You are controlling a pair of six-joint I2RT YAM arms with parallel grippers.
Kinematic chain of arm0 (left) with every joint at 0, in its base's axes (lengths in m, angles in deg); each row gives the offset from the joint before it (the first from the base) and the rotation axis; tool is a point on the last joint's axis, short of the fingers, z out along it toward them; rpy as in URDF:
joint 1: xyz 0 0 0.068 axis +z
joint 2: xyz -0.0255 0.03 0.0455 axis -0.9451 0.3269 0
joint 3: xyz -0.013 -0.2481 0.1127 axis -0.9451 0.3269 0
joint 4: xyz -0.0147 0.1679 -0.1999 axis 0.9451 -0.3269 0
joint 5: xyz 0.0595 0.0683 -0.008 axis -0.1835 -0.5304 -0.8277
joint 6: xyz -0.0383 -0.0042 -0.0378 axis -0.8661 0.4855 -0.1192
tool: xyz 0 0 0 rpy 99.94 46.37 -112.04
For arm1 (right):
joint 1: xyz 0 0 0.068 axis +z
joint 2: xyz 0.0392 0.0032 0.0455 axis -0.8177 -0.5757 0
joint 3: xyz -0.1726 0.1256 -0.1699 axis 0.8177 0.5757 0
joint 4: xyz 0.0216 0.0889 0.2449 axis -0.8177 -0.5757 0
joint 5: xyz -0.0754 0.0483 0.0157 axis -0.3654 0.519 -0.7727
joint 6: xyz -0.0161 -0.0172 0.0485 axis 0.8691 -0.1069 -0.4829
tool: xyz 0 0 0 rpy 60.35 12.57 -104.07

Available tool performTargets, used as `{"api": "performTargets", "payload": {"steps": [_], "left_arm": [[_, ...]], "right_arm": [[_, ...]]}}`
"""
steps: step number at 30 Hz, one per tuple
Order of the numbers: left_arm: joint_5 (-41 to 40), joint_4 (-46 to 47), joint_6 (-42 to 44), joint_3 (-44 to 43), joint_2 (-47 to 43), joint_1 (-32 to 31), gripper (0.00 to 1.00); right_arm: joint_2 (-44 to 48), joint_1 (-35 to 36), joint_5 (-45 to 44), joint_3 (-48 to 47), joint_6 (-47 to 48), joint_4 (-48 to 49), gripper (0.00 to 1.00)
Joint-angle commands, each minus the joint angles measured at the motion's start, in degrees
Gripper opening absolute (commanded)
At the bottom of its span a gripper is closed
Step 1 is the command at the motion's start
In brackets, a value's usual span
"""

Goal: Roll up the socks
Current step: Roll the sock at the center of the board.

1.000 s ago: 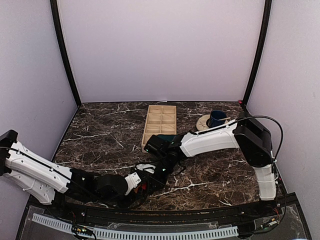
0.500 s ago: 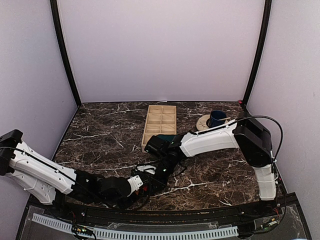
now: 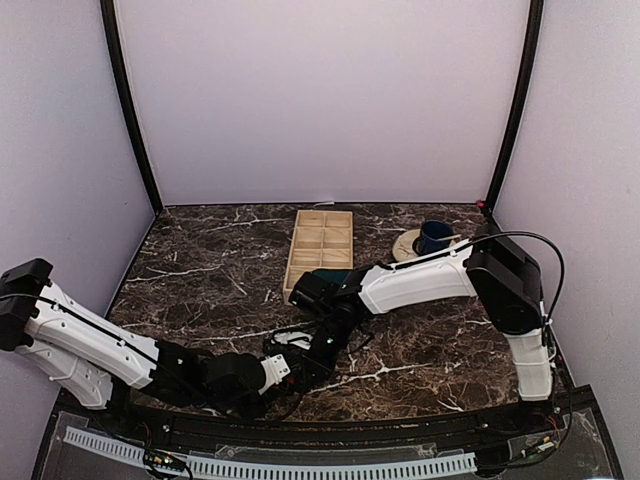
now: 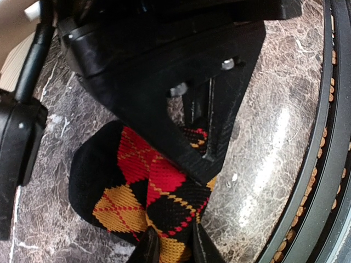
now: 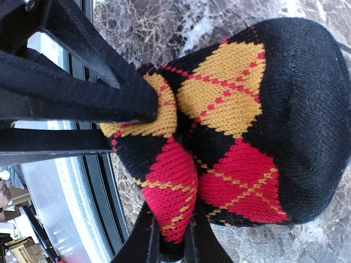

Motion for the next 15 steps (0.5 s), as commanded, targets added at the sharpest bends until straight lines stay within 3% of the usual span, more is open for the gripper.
{"api": "performTargets", "payload": {"steps": [1, 3, 9, 15], "left_arm": [[2.92, 1.62, 1.26, -0.72, 0.41, 0.88, 0.21], [4.28, 2.06, 1.50, -0.59, 0.45, 1.22, 0.21], [7.92, 1.12, 1.12, -1.03, 1.70, 2.93, 0.00], [11.65, 0.18, -1.06, -0.60, 1.82, 5.00, 0.00]], "right_arm": [[-1.35, -0.25, 0.81, -0.83, 0.97, -1.24, 0.02], [-1.39, -0.25, 0.85, -0.91, 1.02, -1.33, 0.02], [-1.20, -0.26, 0.86, -0.64, 1.15, -1.29, 0.04], [-0.31, -0.57, 0.70, 0.90, 0.35, 0.32, 0.17]]}}
